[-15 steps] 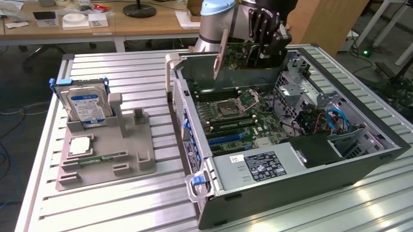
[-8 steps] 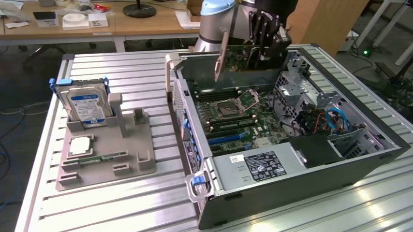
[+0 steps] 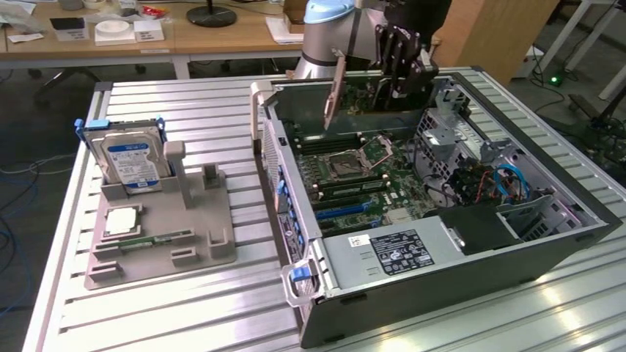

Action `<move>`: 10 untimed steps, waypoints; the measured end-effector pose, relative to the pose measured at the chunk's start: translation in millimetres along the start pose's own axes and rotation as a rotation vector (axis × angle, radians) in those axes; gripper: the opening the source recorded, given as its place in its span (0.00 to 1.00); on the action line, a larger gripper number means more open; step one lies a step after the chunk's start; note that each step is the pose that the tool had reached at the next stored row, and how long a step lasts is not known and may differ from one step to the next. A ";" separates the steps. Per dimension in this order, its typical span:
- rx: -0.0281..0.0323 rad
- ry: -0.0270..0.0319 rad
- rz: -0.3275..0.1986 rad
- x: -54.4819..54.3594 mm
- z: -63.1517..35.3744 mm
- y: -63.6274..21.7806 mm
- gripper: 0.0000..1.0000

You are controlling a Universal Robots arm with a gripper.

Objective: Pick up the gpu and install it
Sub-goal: 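Insert the gpu into the slot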

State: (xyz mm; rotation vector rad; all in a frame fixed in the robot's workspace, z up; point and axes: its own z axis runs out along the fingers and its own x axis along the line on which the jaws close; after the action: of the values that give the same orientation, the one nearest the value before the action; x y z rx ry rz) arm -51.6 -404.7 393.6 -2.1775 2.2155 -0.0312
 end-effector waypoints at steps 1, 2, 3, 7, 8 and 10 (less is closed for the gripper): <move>0.0001 0.0014 0.000 0.0 0.1 0.0 0.28; 0.0001 0.0019 0.000 0.1 0.5 0.0 0.28; 0.0000 0.0022 0.001 1.3 0.6 0.0 0.28; 0.0001 0.0020 0.001 2.3 3.6 0.2 0.28; 0.0002 0.0019 0.001 2.4 5.4 0.2 0.28; 0.0004 0.0016 0.001 2.5 8.4 0.3 0.28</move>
State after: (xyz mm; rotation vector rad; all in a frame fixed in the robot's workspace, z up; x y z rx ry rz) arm -51.6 -407.1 385.2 -2.1769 2.2173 -0.0333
